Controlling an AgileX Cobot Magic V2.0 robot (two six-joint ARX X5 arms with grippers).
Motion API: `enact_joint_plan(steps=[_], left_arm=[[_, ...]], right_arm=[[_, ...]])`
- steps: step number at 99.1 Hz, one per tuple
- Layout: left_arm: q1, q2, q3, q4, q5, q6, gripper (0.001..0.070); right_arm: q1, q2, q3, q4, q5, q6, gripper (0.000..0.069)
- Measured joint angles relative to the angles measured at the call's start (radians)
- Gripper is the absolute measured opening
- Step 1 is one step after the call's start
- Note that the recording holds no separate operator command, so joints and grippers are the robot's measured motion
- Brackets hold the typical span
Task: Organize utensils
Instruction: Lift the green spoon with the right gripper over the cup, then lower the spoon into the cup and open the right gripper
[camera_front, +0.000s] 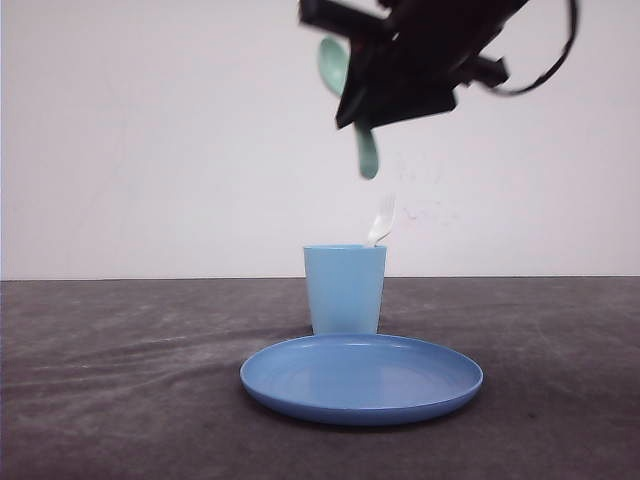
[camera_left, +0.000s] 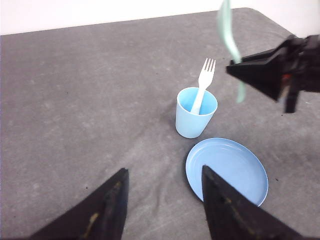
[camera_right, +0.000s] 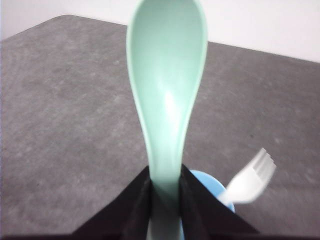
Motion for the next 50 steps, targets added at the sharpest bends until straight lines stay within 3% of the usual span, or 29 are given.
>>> enact_joint_plan(steps=[50], left_arm=[[0.000,0.000,0.000,-0.001,0.000,-0.002,0.0274]], right_arm=[[-0.041,0.195,0.000,0.226,0.012,-0.049,0.0080]])
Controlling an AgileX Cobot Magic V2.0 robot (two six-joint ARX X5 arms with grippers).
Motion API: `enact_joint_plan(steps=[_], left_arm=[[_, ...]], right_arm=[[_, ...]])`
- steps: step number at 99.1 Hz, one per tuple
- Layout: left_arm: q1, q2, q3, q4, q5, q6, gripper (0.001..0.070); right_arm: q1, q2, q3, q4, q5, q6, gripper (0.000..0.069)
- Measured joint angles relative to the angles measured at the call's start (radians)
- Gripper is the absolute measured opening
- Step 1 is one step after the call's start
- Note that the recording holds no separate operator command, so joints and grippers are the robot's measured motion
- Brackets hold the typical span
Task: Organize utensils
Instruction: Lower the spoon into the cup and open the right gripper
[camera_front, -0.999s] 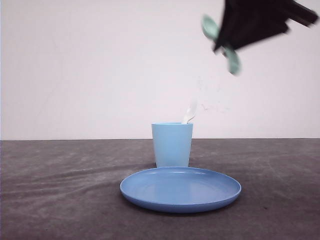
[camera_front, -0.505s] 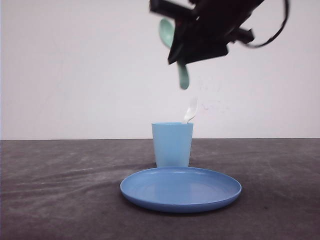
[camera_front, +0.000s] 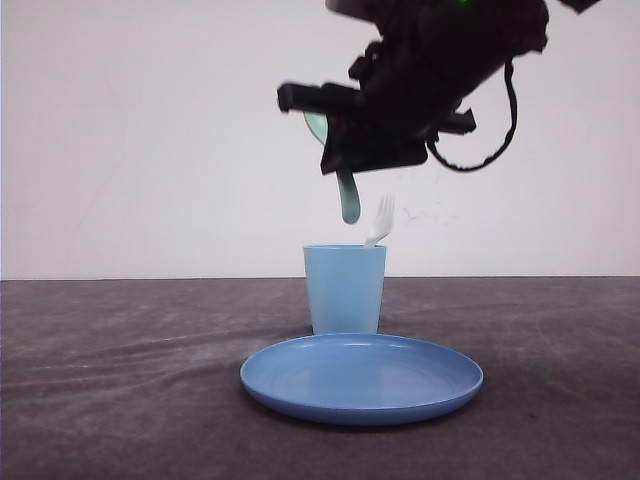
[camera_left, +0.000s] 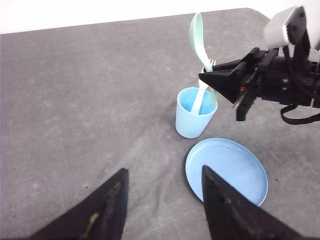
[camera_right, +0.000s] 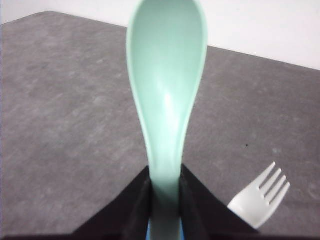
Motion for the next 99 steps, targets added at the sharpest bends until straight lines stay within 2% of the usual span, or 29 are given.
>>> enact_joint_plan(steps=[67,73,86,99], left_arm=[[0.000,0.000,0.000,-0.023,0.000,0.000,0.0274],[0.000,0.000,0.000,-0.023,0.000,0.000,0.0274],[0.000,0.000,0.000,-0.023,0.000,0.000,0.0274],[0.000,0.000,0.000,-0.023,0.000,0.000,0.0274]], right_arm=[[-0.024,0.127,0.025,0.031,-0.008,-0.003,0.0086],[-0.024,0.129,0.025,0.029,-0.015,-0.003,0.0123],[-0.024,0.129,0.025,0.029,-0.026,-0.002,0.0289],[-0.023,0.129,0.027,0.029,-0.026,-0.002,0.0330]])
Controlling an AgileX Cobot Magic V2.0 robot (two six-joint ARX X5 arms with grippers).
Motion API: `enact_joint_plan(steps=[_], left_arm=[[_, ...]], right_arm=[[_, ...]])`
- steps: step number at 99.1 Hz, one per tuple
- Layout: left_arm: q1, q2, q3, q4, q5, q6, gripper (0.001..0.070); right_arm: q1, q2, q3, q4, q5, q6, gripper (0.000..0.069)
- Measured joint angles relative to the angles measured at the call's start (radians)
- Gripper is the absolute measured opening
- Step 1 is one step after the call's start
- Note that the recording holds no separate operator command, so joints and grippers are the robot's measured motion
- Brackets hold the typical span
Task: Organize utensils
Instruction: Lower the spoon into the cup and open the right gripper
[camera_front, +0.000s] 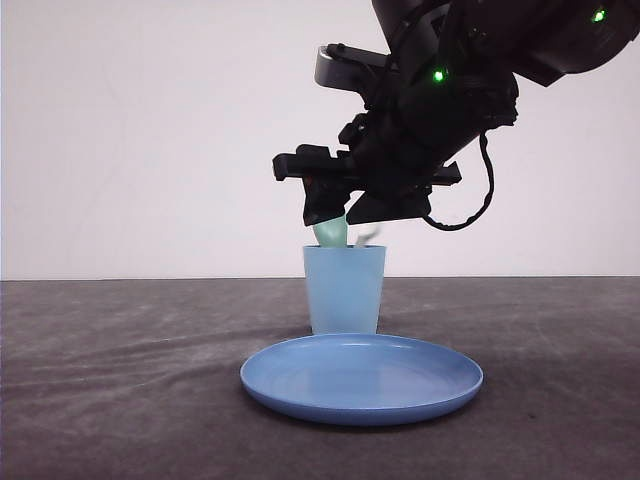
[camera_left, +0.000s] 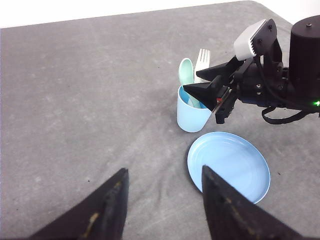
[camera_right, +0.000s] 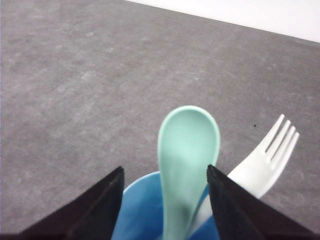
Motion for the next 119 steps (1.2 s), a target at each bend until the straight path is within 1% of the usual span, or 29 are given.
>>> enact_joint_plan(steps=[11,20,35,48,51,54,68,73,77,83,97,119], left_arm=[[0.000,0.000,0.000,0.000,0.000,0.000,0.0274],[0.000,0.000,0.000,0.000,0.000,0.000,0.0274],[0.000,0.000,0.000,0.000,0.000,0.000,0.0274],[0.000,0.000,0.000,0.002,0.000,0.000,0.0274],[0.000,0.000,0.000,0.003,0.000,0.000,0.0274],[0.000,0.000,0.000,0.006,0.000,0.000,0.0274],[0.000,0.000,0.000,0.008,0.000,0.000,0.0274],[0.000,0.000,0.000,0.008,0.000,0.000,0.0274],[0.000,0.000,0.000,0.008,0.000,0.000,0.0274],[0.000,0.000,0.000,0.008,0.000,0.000,0.0274],[0.000,0.000,0.000,0.008,0.000,0.000,0.0274],[0.000,0.000,0.000,0.008,0.000,0.000,0.0274]], right_arm=[[0.007,-0.015,0.000,-0.020,0.000,0.000,0.0335],[0.016,-0.061,0.000,-0.036,-0.001,-0.001,0.0335],[0.028,-0.212,0.001,-0.107,0.000,-0.020,0.0335],[0.032,-0.353,0.002,-0.229,0.000,-0.037,0.0341],[0.032,-0.384,0.002,-0.262,0.000,-0.039,0.0354],[0.032,-0.417,0.002,-0.299,0.000,-0.042,0.0385],[0.033,-0.546,0.002,-0.444,0.000,-0.040,0.0582],[0.035,-0.588,0.002,-0.500,0.000,-0.037,0.0634],[0.039,-0.621,0.002,-0.546,0.000,-0.033,0.0660],[0.046,-0.662,0.002,-0.610,0.000,-0.024,0.0680],[0.068,-0.728,0.002,-0.742,-0.002,-0.003,0.0681],[0.097,-0.735,0.002,-0.891,-0.004,0.058,0.0682]])
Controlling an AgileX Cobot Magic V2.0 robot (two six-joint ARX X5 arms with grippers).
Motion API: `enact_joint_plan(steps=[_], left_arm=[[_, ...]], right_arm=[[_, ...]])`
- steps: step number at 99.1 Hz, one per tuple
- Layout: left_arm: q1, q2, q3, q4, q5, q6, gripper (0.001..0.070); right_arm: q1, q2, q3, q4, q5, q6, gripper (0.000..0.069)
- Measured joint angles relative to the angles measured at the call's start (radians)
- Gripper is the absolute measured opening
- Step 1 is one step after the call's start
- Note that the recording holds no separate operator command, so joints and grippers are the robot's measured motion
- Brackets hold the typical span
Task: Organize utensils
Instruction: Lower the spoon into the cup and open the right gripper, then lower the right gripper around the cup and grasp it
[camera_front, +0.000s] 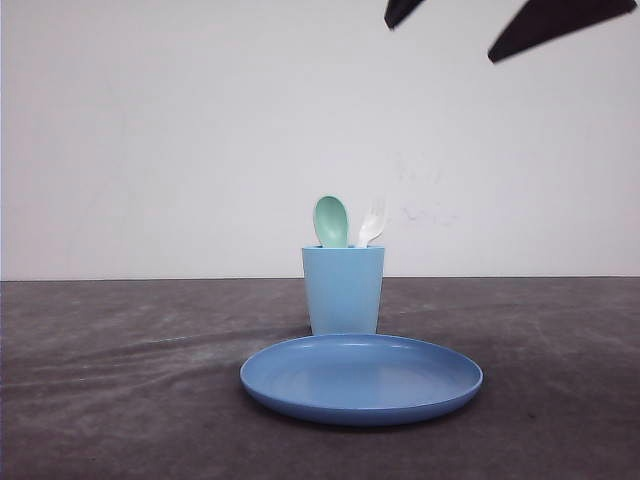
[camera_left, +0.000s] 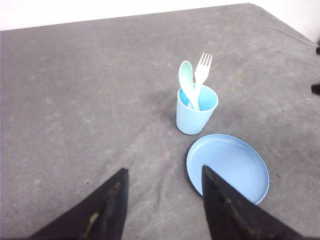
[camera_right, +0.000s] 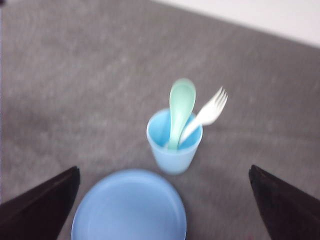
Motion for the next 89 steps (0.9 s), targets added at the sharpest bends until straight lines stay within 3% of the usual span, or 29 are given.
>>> enact_joint_plan(steps=[36,89], left_arm=[[0.000,0.000,0.000,0.000,0.000,0.000,0.0274],[0.000,0.000,0.000,-0.001,0.000,0.000,0.0274]], right_arm=[[0.019,0.186,-0.032,0.067,0.003,0.076,0.0682],[0.015,0.577,-0.036,0.388,0.000,0.211,0.0682]])
